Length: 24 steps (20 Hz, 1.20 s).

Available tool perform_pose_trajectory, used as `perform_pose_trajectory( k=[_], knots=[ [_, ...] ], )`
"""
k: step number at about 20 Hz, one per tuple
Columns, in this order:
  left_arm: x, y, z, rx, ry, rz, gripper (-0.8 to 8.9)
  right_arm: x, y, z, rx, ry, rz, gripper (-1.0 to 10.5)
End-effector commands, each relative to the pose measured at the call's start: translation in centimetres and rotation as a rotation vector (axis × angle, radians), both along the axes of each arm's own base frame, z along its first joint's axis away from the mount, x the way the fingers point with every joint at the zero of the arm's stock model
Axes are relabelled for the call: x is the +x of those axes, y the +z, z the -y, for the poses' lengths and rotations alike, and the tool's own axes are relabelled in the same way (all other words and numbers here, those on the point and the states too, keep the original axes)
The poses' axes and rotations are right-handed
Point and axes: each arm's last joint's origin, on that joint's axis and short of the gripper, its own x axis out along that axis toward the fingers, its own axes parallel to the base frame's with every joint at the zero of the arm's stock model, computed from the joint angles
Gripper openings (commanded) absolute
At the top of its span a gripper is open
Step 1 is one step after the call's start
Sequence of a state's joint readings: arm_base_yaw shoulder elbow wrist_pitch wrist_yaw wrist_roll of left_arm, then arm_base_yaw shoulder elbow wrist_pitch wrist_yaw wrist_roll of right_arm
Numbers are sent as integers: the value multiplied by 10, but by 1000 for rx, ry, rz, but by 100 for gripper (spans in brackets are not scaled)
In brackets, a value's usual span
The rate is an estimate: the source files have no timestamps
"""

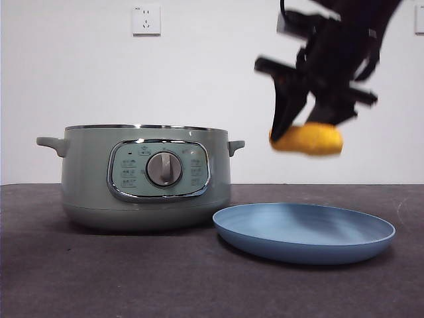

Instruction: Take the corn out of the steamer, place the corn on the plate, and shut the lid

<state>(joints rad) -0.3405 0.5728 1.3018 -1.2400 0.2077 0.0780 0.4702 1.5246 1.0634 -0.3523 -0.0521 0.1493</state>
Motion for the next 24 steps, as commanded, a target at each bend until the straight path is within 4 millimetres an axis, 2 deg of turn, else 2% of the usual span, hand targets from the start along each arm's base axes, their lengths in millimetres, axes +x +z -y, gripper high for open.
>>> perform_pose_trajectory(
  k=[1,4,11,19,21,22,24],
  knots=[
    [-1,6,0,-25,-1,57,-8,-6,-28,3,49,-51,-16,-17],
    [-1,6,0,-25,-1,57,-8,-9,-46,7,60,-79,-7,-16],
    [-1,6,0,-40,8,47,-8,2,-84,3,58,-112,-70,-16],
    [0,9,0,-53,10,78,-8,3,-102,2,21,-115,-133,-10],
    [3,12,1,-63,10,107,-8,2,-103,3,21,-122,-144,54],
    [4,13,1,-67,10,117,-8,2,-103,4,25,-134,-156,127],
    [11,16,4,-74,10,134,-8,0,-104,4,29,-151,-181,369]
  ],
)
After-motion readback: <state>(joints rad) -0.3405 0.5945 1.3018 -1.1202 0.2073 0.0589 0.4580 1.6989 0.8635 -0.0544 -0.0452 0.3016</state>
